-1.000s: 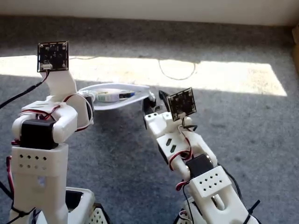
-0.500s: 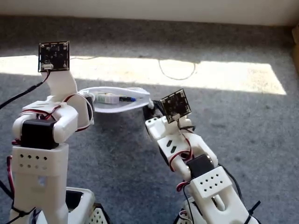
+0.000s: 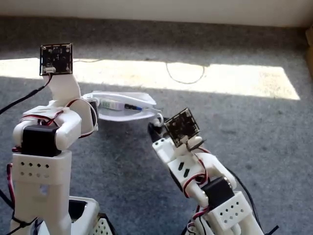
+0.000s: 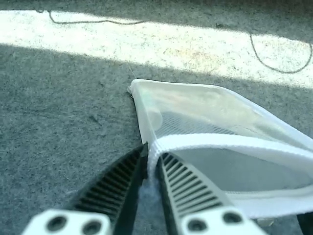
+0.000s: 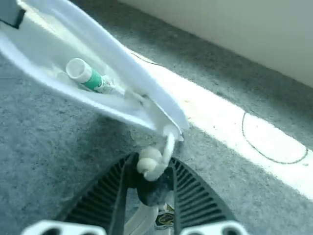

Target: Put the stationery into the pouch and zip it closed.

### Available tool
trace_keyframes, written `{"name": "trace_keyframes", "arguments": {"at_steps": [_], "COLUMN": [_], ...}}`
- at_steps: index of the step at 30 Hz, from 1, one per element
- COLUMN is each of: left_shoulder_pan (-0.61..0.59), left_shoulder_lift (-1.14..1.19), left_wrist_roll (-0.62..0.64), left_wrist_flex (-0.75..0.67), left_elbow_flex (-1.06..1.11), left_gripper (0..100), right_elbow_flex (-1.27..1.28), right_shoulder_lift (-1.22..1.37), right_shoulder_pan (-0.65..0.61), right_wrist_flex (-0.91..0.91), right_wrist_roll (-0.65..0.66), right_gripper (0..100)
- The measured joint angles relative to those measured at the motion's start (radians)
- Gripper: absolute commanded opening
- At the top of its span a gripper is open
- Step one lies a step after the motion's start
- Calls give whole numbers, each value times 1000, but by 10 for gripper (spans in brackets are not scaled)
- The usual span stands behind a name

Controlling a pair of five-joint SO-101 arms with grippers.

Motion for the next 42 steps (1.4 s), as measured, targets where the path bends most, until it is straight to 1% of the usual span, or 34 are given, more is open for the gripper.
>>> {"name": "trace_keyframes", "arguments": {"at_steps": [3, 6, 9, 11, 15, 22, 25, 31, 37, 42], "left_shoulder_pan": [-2, -2, -2, -2, 21, 166, 222, 322, 437, 497], "left_shoulder_lift": [0, 0, 0, 0, 0, 0, -2, -2, 0, 0], "left_wrist_roll": [-60, -106, -114, -114, -100, -100, -100, -118, -161, -201], "left_wrist_flex": [-5, -31, -58, -71, -97, -146, -199, -334, -379, -417], "left_elbow_flex": [0, 0, -2, -2, -2, -2, 35, 143, 147, 147], "left_gripper": [22, 119, 232, 264, 270, 270, 270, 270, 270, 270], "right_elbow_flex": [0, 0, 0, 0, -28, -107, -120, -121, -66, -63], "right_shoulder_lift": [-20, -26, -26, -26, -26, -28, -57, -256, -388, -433], "right_shoulder_pan": [-46, -66, -72, -71, -71, -71, -71, -71, -71, -71], "right_wrist_flex": [52, 81, 103, 130, 227, 402, 450, 468, 468, 468], "right_wrist_roll": [14, 17, 38, 57, 64, 64, 64, 64, 64, 64], "right_gripper": [5, 5, 5, 5, 5, 5, 5, 5, 5, 5]}}
